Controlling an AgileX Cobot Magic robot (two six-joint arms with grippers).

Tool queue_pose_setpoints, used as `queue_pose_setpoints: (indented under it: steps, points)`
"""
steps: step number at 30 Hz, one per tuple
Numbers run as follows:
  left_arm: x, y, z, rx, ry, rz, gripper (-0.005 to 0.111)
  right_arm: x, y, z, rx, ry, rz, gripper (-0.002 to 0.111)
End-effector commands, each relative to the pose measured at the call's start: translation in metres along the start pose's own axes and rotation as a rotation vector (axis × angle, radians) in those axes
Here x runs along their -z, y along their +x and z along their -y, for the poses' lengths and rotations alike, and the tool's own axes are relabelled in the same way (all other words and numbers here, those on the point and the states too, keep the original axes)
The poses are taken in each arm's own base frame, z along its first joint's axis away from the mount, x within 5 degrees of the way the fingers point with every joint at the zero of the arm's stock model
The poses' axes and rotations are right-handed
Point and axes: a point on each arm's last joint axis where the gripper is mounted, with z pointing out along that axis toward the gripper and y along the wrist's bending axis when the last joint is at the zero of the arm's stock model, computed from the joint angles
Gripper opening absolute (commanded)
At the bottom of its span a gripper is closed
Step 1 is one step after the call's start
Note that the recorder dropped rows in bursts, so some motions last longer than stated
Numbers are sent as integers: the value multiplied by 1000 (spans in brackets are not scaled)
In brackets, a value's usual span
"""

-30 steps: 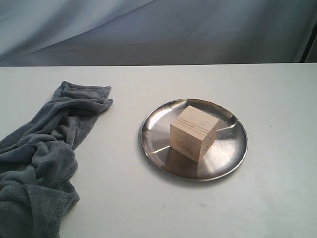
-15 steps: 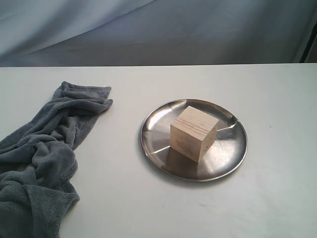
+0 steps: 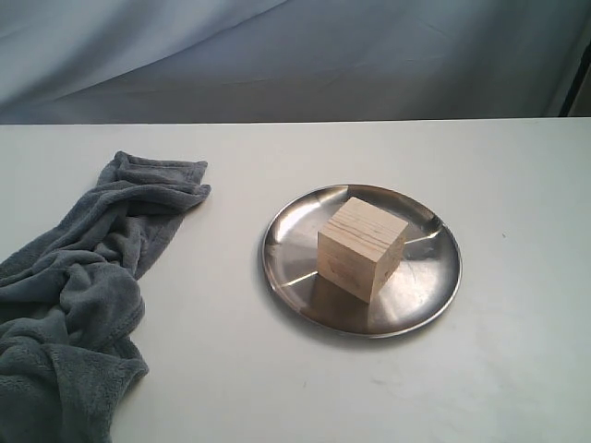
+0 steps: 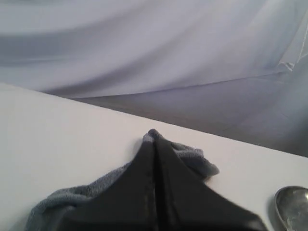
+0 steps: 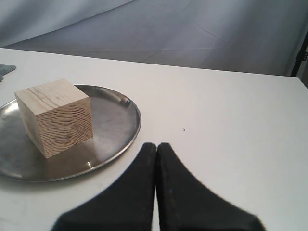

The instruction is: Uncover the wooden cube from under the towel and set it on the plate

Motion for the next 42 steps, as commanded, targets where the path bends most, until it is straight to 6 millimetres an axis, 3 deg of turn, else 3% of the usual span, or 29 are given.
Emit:
queue_pose_setpoints:
  steps: [1,10,14,42]
  points:
    - [0,5,-2,7,-19,-45,0,0,2,0,-9,-1,-8,3]
    - [0,4,-2,-1,-14,-34,0,0,2,0,-9,-1,-8,3]
    - [1,11,-5,-202,-42,-114,0,0,2,0,-9,-1,-8,3]
    - [1,10,-5,-198,-39,-106,0,0,2,0,-9,-1,-8,3]
